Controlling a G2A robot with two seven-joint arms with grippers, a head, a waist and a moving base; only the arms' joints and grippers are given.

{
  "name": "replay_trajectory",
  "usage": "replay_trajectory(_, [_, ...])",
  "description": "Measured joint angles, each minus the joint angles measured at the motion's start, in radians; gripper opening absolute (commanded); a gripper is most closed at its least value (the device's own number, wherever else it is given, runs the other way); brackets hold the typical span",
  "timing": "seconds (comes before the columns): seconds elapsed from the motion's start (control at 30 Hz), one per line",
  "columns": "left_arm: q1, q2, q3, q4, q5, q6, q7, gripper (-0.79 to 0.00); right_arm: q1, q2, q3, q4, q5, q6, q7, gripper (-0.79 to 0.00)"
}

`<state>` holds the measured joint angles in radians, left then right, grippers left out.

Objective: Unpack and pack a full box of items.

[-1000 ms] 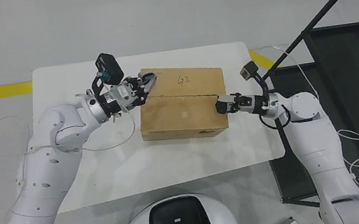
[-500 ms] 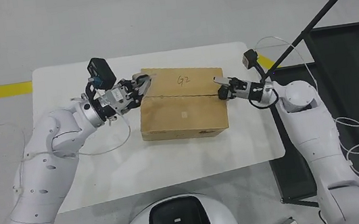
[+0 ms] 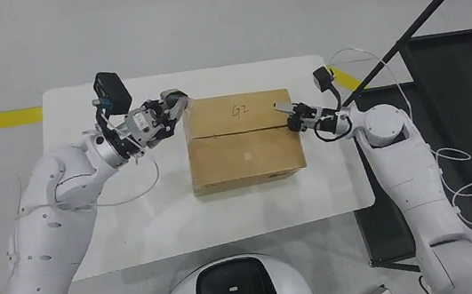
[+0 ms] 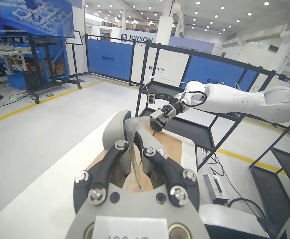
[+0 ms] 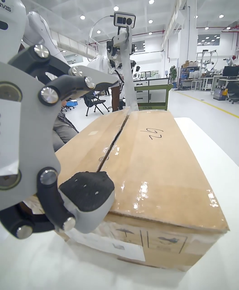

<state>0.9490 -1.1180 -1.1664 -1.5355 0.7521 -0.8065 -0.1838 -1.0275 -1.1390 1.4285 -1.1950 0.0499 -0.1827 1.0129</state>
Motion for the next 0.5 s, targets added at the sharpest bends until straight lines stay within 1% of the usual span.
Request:
replay_trajectory(0.2, [0.011,-0.001,-0.008,0.004,-0.033,0.021,0.007,-0.785,-0.004,0.004,-0.019,-0.012,-0.027,0.003,-0.01,0.0])
replay_trajectory(0.33, [0.012,0.0,-0.006,0.009,-0.037,-0.004,0.001,-0.785,0.001,0.004,-0.04,-0.009,-0.04,0.01,-0.02,0.0])
replay_trajectory(0.43, [-0.002,-0.002,0.014,0.012,-0.033,-0.03,-0.025,-0.785,0.007,0.003,-0.053,-0.004,-0.038,0.008,-0.025,0.0])
replay_trajectory(0.5, [-0.023,-0.006,0.041,0.021,-0.035,-0.034,-0.051,-0.785,0.009,0.003,-0.058,-0.001,-0.035,0.005,-0.028,0.0])
